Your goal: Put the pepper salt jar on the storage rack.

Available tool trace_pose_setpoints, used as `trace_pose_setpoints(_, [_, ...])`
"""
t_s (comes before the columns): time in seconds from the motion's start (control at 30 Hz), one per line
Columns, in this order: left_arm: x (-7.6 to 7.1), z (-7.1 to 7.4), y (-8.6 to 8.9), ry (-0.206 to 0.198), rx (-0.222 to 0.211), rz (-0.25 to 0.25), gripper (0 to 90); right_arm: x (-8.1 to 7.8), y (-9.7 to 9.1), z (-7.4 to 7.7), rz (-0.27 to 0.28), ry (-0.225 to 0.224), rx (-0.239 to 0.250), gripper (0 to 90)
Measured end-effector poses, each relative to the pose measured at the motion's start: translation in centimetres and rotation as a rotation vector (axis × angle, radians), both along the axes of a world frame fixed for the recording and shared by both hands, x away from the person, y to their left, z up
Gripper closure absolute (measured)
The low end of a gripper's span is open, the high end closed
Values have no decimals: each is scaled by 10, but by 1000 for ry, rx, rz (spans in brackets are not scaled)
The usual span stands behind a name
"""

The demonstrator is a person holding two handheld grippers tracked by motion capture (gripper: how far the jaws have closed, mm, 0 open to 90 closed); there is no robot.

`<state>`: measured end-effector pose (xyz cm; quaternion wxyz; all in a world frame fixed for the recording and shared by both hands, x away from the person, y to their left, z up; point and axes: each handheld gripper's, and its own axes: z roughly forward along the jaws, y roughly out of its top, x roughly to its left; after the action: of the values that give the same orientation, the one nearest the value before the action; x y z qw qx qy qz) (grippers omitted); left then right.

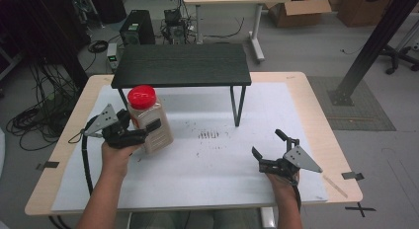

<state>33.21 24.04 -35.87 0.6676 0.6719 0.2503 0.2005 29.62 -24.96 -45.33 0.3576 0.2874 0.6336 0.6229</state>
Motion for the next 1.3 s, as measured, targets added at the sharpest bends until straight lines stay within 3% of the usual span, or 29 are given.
trace_pose_setpoints(0.33, [-1,35,3,-9,0,-65,257,0,0,0,-2,1,-7,2])
trace_pose_setpoints(0.6, [0,74,2,-30,42,-104,256,0,0,0,1,-2,3,1])
trace_pose_setpoints(0.93, [7,113,-1,-43,-4,-153,255,0,-1,0,1,-2,7,2])
trace_pose_setpoints(1.3, [24,144,1,-37,-44,-161,253,0,-1,0,2,-6,6,1])
